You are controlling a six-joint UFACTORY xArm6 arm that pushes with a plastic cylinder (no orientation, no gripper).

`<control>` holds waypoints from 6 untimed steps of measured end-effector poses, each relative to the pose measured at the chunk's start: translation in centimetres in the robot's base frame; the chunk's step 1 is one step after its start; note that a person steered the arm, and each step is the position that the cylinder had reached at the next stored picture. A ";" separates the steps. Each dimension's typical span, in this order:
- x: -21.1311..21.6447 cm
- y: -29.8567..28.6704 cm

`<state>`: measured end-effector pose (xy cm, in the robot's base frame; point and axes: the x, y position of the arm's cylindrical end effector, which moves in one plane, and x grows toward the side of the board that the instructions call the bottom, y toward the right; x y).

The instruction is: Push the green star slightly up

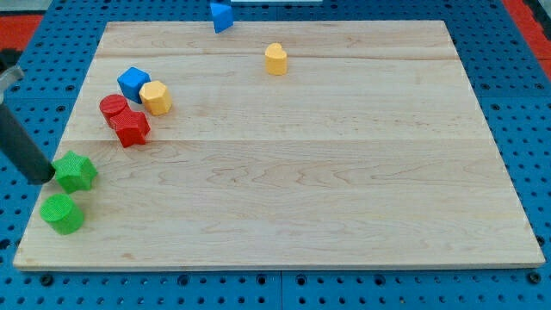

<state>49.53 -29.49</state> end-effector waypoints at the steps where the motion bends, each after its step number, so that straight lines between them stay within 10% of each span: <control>1: 0.4 -0.1; 6: 1.3 2.3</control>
